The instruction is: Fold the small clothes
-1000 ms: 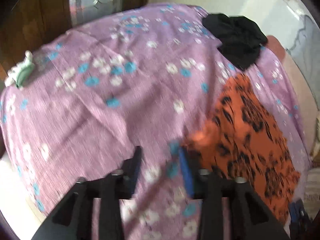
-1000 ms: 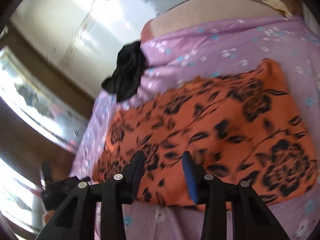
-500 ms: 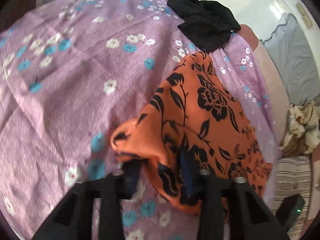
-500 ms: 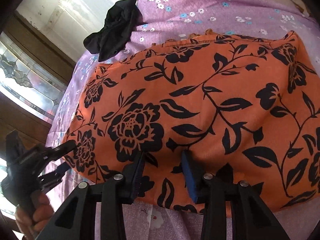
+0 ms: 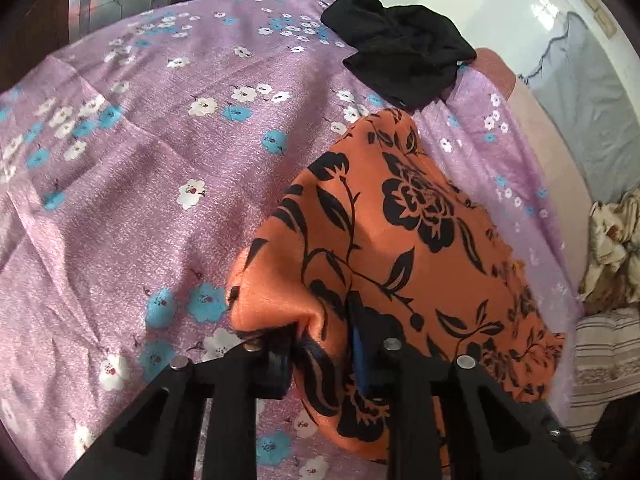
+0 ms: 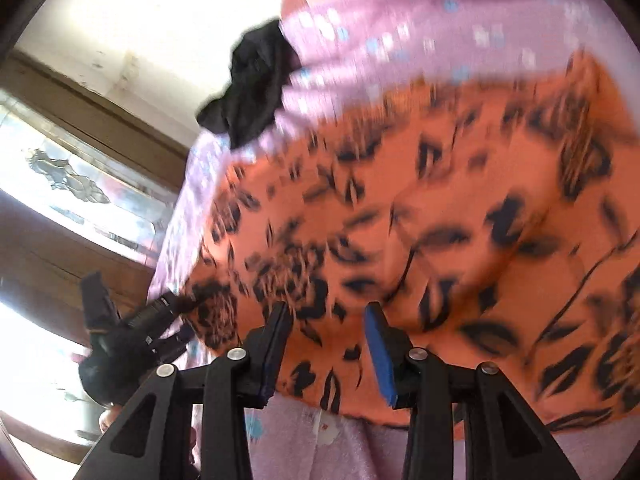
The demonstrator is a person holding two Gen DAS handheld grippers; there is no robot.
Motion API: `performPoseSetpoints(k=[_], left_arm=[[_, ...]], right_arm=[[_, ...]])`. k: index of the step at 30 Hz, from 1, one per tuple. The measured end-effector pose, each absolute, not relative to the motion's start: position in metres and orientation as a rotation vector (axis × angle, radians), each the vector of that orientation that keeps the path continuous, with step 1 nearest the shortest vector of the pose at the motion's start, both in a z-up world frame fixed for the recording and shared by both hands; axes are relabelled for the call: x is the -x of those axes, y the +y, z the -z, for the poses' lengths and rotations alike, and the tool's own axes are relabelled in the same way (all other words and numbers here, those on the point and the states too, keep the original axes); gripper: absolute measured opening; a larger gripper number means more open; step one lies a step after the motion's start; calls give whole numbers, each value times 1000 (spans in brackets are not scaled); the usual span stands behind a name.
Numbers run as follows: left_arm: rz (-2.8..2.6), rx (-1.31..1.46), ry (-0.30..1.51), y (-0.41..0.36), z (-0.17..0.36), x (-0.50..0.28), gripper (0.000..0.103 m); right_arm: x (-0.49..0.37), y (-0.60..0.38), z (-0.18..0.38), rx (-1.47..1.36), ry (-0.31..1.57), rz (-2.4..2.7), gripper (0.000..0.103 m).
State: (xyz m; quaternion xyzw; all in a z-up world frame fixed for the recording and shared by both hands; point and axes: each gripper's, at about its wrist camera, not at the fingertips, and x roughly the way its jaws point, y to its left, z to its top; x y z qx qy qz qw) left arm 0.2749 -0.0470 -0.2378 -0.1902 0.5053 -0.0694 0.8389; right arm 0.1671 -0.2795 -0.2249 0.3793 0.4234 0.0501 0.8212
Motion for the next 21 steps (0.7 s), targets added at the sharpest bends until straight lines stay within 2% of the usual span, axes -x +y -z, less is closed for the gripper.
performPoseSetpoints(k=[3,10,13,15,18,21], left_arm=[[162,371,1027,-49,229,-267,18],[329,98,778,-100,181,-235,16],[433,-4,705,-130,171,-219,16],[491,-68,691,-150,173,-206,15],[540,-200,685,-183,183,-187,15],[588,-319,683,-206,195,-164,12]], right_arm=[[-179,-282,259,-814,1032,-68,41],[-170,-319,252,-1032,980,-116,41],[-163,-339,239,-1072,902,-126,55],[-155,-352,230,-1122,820,-155,69],[-155,-369,224,-1193,740,-219,77],[-166,-373,227,-1207,752,-257,78]])
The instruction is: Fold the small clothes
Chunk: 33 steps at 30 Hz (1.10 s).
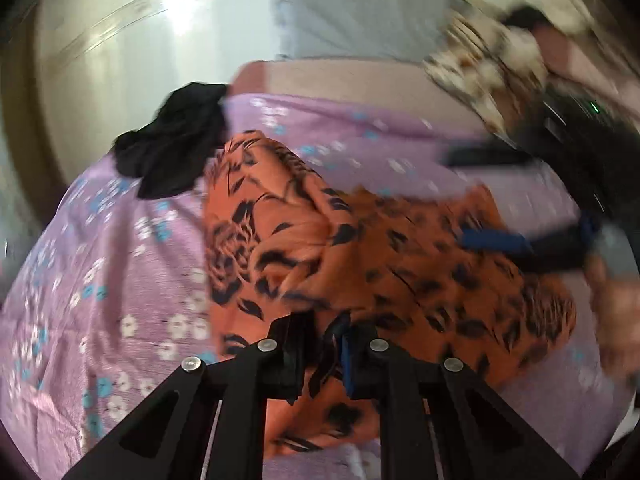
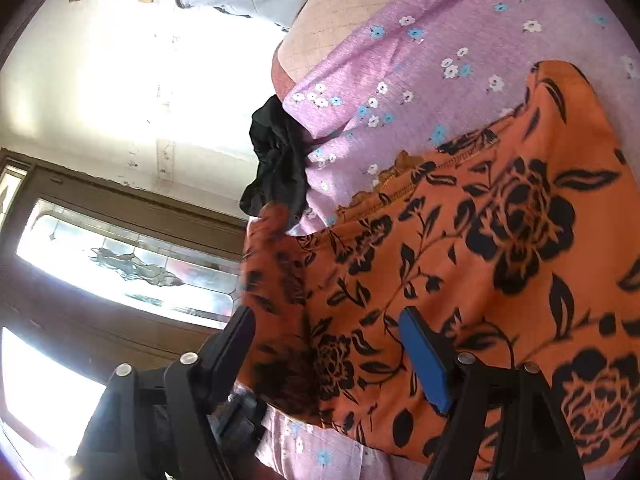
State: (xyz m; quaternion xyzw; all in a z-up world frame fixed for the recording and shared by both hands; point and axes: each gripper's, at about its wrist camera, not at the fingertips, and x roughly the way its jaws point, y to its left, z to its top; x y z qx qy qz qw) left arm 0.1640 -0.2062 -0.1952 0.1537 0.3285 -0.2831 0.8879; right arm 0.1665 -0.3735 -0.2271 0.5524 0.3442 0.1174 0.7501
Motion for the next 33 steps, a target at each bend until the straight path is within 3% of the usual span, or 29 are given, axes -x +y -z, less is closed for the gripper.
performPoseSetpoints(k=[6,14,16,18,25,33], left_arm=[[666,-454,666,-222,207,-132,10],[668,-454,665,-219,207,-133,10],[670,-469,660,-219,209,-130,10],[669,-489,649,-221,208,-128,10],[843,-405,601,-225,180,-122,9],[1104,-185,644,-248,161,-104,10]], right_arm=[[-190,-363,255,-1299,861,-334,78],[-247,-337,254,-1223,853,-375,78],[-263,-334,254,-1195,822,-372,72],[-276,-327,255,-1134,831,-369,27],[-259,-351,224,-1023,767,-291,21],[-182,-432,210,-1048,671,-164,17]])
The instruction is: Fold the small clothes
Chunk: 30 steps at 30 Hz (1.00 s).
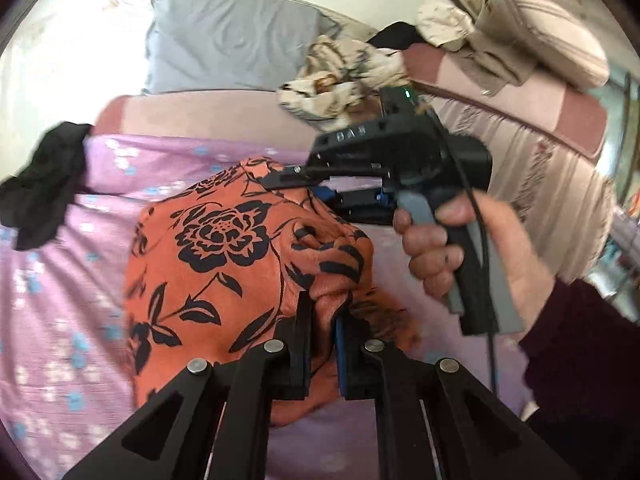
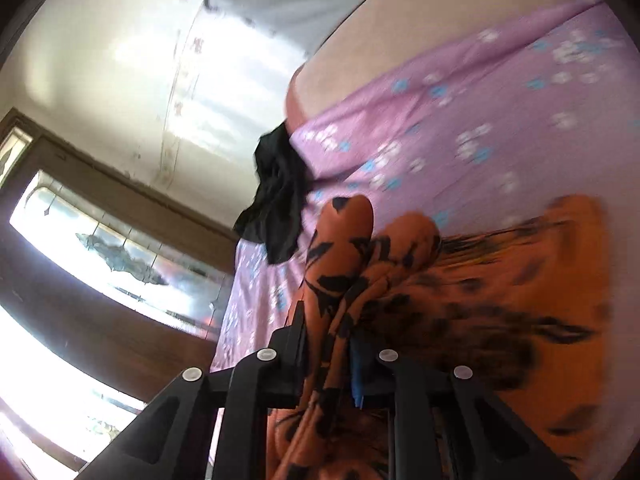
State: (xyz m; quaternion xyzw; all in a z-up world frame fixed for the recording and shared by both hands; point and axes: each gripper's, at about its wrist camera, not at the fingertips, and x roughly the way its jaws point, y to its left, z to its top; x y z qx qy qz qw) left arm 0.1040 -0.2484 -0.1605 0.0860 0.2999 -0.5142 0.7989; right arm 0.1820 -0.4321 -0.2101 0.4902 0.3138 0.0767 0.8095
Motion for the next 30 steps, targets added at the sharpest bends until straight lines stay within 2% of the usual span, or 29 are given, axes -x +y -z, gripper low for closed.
performPoseSetpoints(k=[8,11,13,16,17,19,21,25,30], left_arm=[[1151,-205,719,-295,184,-86,13],[1185,-232,777,-299,188,-87,30],[1229,-219,803,-296,183,-86,49],[1309,-226,746,-282,163,-86,57],[1316,-224,709,-274,155,-89,59],[1278,-208,648,-258,141,-99,68],[1184,-183,621,-242,135,-117,69],[943,-175,679,-224,146,-158,69],[776,-181,776,-209,169,-186,69]], right_arm=[[-141,-482,222,-1074,673,-27,15],[-139,-490,229,-1078,699,-4,15],[-142,-491,242,-1047,752,40,15],[-149,-492,259,-1034,860,112,15],[-149,-495,261,-1062,876,125,18],[-146,-498,253,-1075,865,154,19],[-140,-500,235,-1036,813,202,19],[-143,-486,201,-965,694,150,19],[-176,-453,199,-910,740,97,19]])
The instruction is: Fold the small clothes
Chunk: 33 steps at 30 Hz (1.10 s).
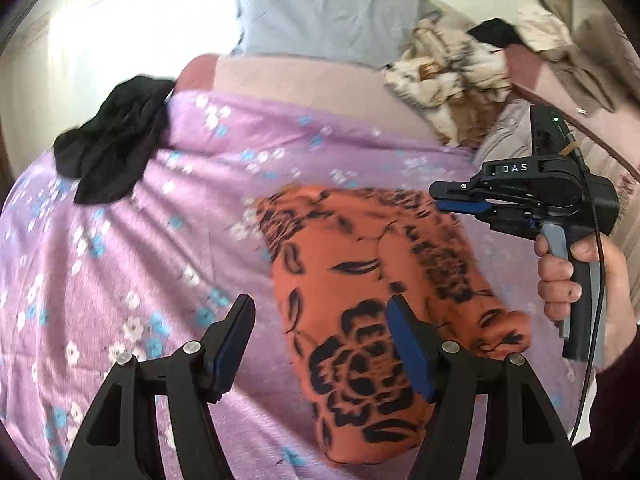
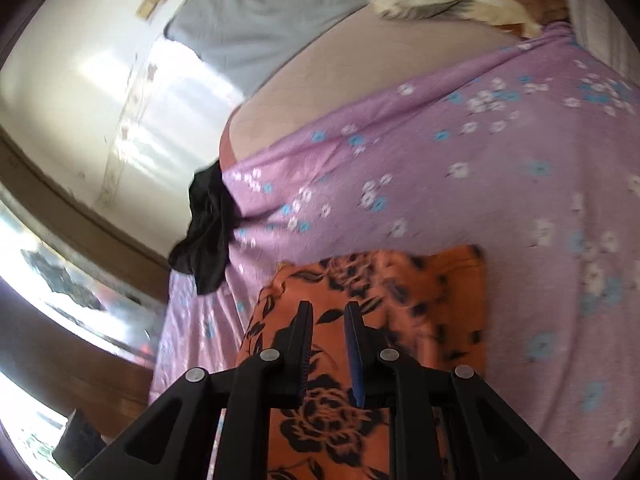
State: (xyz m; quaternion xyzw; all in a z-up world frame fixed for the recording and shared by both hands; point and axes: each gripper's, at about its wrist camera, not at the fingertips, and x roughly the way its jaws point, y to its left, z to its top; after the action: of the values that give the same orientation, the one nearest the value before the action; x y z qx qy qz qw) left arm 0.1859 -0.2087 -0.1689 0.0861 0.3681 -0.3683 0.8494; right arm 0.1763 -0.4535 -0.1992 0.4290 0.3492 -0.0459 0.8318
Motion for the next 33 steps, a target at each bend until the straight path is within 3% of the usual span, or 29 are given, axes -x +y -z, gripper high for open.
performPoseSetpoints(k=[8,11,15,22,25,29,33], left_arm=[[772,-416,923,-254,221,-176,71],[744,-519,860,-264,225,-167,73],[762,-408,920,-252,213,-184,75],[650,-292,832,-221,184,-207,75],[639,-300,868,-223,190,-210,75],[663,-390,907,-240,211,-201,75],[664,-408,879,-240,210,-196,75]], right_arm=[[-197,-459,267,-1013,867,205,17],[-188,-463,261,-1024,863,194,17],[-165,-456,231,-995,865,168,19],[-116,-425,187,-856,894,120,19],[-92,-408,196,-861,923,79,19],[-100,-390,250,-825,1120,134,17],[-102,-391,247,-826,1110,129,18]])
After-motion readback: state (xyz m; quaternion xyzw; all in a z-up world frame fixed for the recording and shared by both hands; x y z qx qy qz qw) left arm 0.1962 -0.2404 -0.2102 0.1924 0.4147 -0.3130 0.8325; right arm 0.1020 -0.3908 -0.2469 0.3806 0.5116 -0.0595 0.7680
